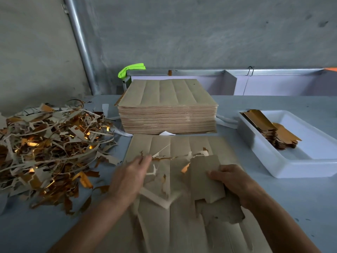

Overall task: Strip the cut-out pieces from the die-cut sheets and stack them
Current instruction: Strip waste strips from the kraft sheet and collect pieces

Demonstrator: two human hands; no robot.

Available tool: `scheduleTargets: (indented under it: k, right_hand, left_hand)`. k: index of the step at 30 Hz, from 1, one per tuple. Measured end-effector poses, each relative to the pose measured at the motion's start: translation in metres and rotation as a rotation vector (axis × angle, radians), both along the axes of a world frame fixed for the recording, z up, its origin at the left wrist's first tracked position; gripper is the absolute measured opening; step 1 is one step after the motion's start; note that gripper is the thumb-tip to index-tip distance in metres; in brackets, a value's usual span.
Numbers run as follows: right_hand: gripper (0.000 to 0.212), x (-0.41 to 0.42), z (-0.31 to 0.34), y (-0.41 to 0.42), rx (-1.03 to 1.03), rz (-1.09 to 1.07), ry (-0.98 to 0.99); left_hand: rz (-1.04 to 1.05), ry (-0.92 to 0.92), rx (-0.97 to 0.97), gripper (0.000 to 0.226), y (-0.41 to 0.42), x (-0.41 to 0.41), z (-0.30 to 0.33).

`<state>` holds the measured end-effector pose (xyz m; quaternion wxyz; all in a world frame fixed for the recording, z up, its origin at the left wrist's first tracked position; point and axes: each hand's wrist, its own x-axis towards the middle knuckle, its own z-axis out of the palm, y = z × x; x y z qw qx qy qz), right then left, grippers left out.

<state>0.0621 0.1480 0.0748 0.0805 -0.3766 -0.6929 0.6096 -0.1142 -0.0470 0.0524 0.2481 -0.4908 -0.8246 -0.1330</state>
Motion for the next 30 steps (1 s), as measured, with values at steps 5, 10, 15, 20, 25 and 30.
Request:
scheduleTargets:
  k: [5, 10, 15, 20, 25, 30]
  right_hand:
    - [0.017, 0.022, 0.007, 0.02, -0.037, 0.036, -0.038]
    - [0.03, 0.038, 0.008, 0.038, -0.165, -0.189, 0.08]
    - [0.035, 0.033, 0.002, 0.035, -0.243, -0.318, 0.227]
    - [0.021, 0.02, -0.006, 0.026, -0.307, -0.266, 0.256]
    - [0.034, 0.012, -0.012, 0.016, -0.312, -0.195, 0.26]
    - [0.036, 0.015, -0.016, 0.012, -0.315, -0.175, 0.252]
  left_hand:
    - [0.344, 0.023, -0.139, 0.029, -0.008, -0.053, 0.017]
    - [0.621, -0.02, -0.17, 0.018, -0.031, -0.089, 0.022]
    - [0.608, -0.141, 0.157, 0.022, -0.044, -0.102, 0.024]
    - [0.286, -0.673, -0.171, 0.096, -0.025, -0.067, 0.013]
    - [0.104, -0.784, -0.737, 0.123, -0.018, -0.051, -0.006]
    - [0.129, -0.787, -0.648, 0.058, -0.023, -0.061, -0.009]
